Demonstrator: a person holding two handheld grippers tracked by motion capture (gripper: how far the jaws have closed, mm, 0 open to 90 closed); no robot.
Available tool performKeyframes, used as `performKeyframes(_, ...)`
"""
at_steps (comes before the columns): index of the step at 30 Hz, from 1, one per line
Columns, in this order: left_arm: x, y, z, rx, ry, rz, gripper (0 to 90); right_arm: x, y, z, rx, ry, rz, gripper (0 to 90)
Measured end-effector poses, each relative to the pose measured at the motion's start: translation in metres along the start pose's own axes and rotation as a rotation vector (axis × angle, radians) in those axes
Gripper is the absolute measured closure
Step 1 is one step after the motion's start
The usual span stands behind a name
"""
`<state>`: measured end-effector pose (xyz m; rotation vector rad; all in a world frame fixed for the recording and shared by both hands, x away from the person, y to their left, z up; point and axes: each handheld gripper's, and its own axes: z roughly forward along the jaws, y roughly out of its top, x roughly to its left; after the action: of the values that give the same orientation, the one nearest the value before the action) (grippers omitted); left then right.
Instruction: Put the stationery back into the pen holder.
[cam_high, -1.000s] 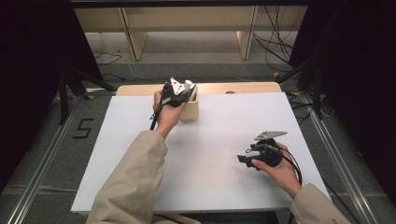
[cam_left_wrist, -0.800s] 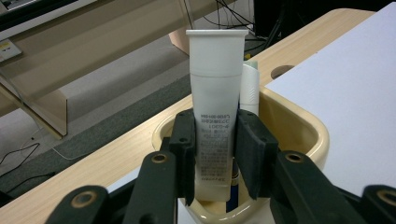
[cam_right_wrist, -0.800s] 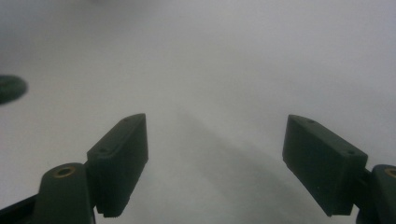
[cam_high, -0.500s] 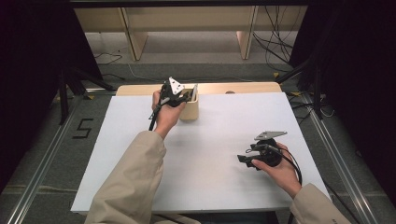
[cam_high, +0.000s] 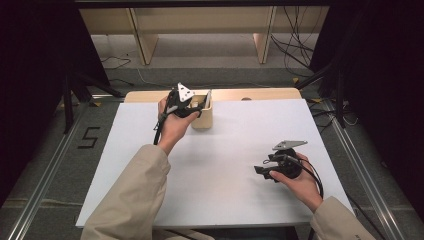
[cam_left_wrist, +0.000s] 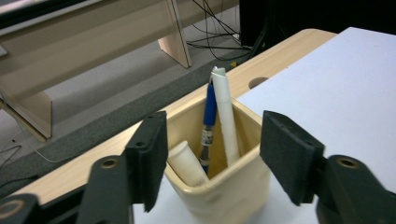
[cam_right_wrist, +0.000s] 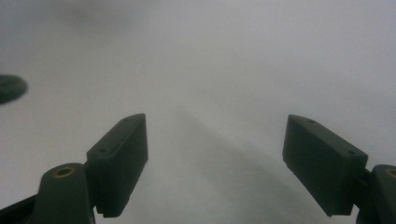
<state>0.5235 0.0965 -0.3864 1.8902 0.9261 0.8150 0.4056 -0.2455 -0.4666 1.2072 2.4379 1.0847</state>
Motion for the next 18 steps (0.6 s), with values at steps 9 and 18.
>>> performKeyframes(9,-0.005,-0.007,-0.016,0.021,-0.047,0.000,35.1,0.000,0.000,-0.001,-0.006,0.000,0.000,22.7)
performKeyframes(18,-0.012,-0.019,-0.036,0.033,-0.106,-0.005,31.1,-0.001,0.000,-0.001,-0.007,0.002,0.004,22.5)
